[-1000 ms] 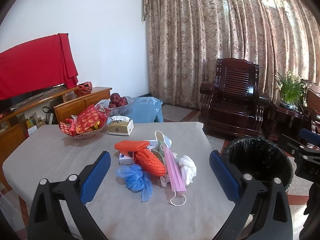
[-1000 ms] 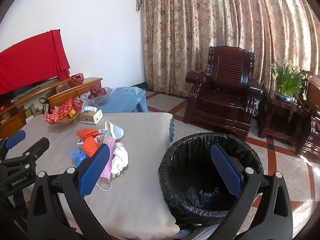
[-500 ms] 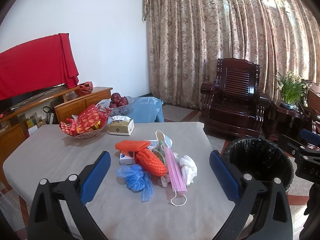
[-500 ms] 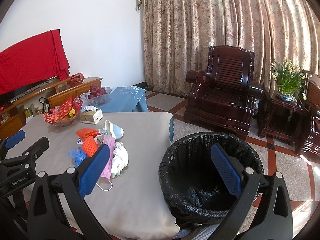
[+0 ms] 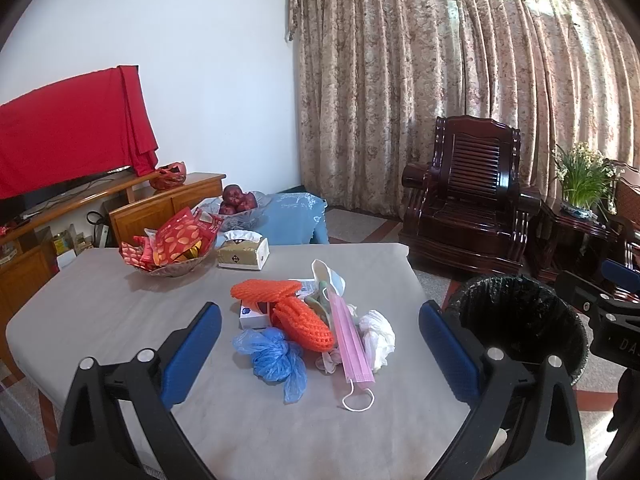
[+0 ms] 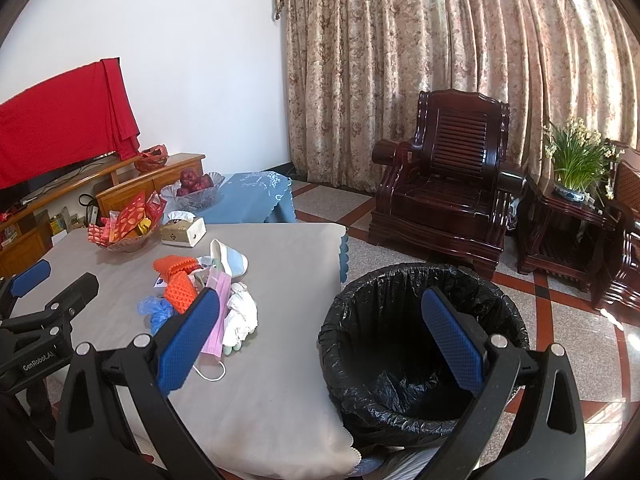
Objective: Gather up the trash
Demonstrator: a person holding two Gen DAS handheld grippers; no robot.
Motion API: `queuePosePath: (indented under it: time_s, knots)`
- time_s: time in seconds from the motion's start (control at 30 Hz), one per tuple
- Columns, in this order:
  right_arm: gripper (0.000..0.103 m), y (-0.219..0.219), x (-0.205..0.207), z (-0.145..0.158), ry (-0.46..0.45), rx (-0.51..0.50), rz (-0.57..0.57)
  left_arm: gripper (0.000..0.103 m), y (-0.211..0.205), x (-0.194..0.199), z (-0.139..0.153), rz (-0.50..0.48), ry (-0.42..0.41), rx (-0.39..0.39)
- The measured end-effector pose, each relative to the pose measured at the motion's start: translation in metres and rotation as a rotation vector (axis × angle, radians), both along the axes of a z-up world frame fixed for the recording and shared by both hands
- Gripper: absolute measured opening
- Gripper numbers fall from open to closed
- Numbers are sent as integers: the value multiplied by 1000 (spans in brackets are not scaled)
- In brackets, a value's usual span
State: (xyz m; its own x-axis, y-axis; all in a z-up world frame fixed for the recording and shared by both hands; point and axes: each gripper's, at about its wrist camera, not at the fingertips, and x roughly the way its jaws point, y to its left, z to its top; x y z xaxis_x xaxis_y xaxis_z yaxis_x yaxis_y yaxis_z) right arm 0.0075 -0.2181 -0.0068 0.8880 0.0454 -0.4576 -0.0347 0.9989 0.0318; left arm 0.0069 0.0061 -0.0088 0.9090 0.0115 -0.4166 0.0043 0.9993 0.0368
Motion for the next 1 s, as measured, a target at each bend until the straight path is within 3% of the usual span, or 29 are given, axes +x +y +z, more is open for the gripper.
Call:
queuePosePath:
  time_s: [1.0]
  knots:
    - [98, 2, 3, -1, 8, 3, 0, 97, 3, 2, -2, 2, 3, -3]
